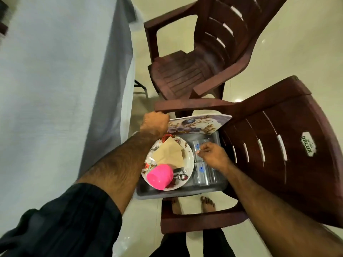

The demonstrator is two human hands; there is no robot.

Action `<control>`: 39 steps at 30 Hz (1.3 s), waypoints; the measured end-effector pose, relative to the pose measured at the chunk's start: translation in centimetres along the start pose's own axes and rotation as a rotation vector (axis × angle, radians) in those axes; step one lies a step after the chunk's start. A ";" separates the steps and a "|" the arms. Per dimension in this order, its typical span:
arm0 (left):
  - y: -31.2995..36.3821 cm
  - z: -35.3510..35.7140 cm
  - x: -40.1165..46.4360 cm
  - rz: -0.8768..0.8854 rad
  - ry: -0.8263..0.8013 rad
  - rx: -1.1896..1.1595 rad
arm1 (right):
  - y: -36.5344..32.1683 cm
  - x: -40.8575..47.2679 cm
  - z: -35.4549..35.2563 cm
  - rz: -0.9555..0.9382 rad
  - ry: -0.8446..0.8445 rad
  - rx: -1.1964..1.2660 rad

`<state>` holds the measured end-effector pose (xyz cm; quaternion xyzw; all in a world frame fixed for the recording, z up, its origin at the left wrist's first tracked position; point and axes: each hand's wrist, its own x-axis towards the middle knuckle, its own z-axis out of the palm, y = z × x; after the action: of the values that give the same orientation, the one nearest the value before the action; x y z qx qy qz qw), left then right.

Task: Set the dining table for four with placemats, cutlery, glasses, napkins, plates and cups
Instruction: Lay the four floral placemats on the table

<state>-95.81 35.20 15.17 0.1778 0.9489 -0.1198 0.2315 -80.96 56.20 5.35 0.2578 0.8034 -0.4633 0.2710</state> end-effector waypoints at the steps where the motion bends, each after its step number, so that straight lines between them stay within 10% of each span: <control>1: 0.0 -0.4 -1.0 0.013 0.048 -0.012 | 0.1 -0.6 -0.6 -0.002 0.003 0.004; 14: -6.2 -7.6 -21.0 -0.295 0.485 -0.670 | -8.1 -9.8 -2.9 0.015 -0.204 0.403; 21: -11.1 1.1 -34.9 -0.604 0.476 -1.358 | -11.5 -17.8 3.2 -0.062 -0.345 0.533; 27: -16.7 9.8 -45.0 -0.743 0.571 -1.497 | -14.0 -22.8 11.3 -0.111 -0.548 0.452; 39: -32.2 22.7 -59.1 -0.828 0.687 -1.629 | -19.3 -30.7 32.4 -0.120 -0.353 0.516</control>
<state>-50.43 -17.72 28.76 -0.3590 0.7442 0.5593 -0.0662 -65.33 14.06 24.00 0.1860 0.6135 -0.7046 0.3041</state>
